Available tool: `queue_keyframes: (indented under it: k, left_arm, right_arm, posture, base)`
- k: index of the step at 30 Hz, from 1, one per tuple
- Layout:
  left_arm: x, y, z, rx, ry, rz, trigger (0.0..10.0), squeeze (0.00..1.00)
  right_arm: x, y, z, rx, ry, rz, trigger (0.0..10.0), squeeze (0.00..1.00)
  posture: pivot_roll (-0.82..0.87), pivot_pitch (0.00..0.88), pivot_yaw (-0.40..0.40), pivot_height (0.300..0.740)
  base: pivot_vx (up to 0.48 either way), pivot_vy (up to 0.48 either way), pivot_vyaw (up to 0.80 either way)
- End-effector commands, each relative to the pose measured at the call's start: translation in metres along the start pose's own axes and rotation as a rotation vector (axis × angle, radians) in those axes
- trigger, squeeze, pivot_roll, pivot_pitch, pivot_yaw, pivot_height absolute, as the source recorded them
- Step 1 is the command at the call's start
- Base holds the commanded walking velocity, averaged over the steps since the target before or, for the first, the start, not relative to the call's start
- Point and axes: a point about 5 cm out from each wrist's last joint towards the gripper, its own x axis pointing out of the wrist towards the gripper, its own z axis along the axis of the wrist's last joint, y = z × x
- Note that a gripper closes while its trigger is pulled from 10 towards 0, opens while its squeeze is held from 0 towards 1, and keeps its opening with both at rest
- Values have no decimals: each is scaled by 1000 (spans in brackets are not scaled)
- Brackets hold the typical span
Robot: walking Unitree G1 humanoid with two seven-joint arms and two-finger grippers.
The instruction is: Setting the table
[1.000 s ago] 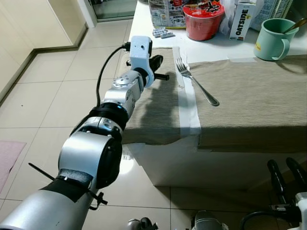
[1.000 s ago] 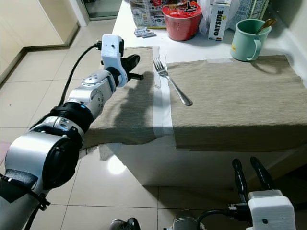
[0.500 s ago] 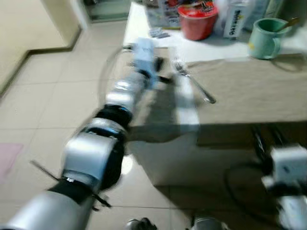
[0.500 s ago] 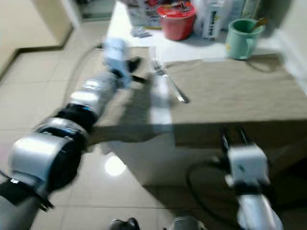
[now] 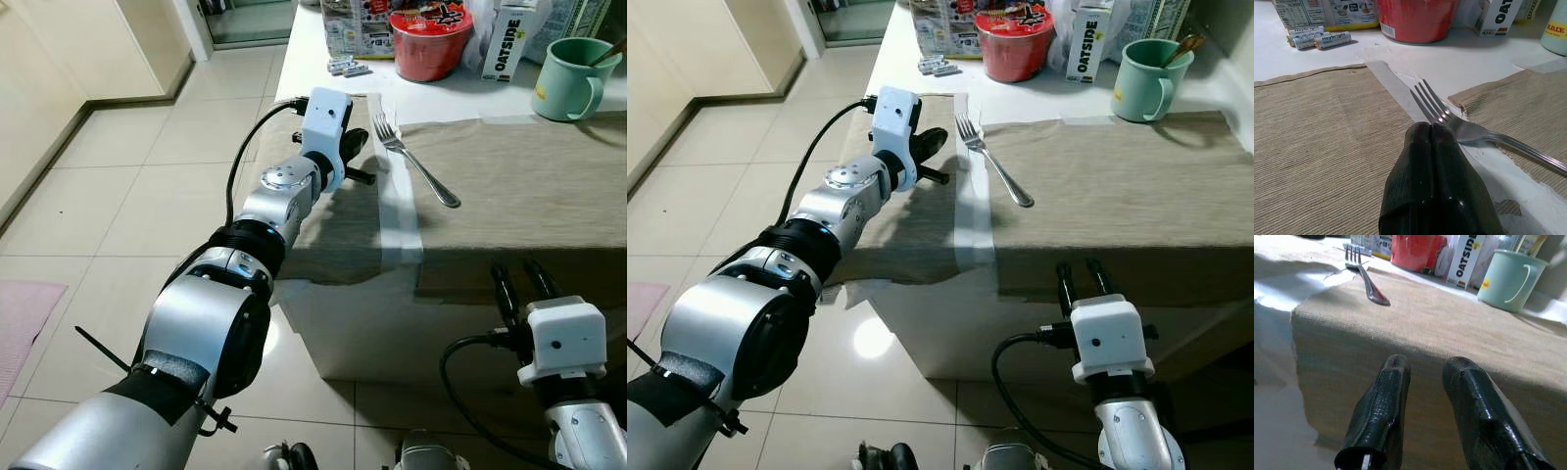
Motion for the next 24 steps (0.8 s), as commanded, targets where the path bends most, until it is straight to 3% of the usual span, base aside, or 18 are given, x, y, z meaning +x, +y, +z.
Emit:
queue_keyframes:
  k: [1,8,24]
  left_arm:
    - [1,0,8,18,-15,-4,10000,0]
    - [3,-5,10,47,-17,-15,10000,0]
    - [12,-34,12,49,-10,-102,10000,0]
  right_arm:
    - [-4,1,1,5,10,-4,10000,0]
    - [-23,-5,2,12,51,24,10000,0]
    - [-14,4,7,19,22,73,10000,0]
  posture:
    - [-356,125,170,740]
    - [-379,134,179,740]
    - [-380,148,193,740]
  base:
    - [0,0,0]
    - [0,0,0]
    - [0,0,0]
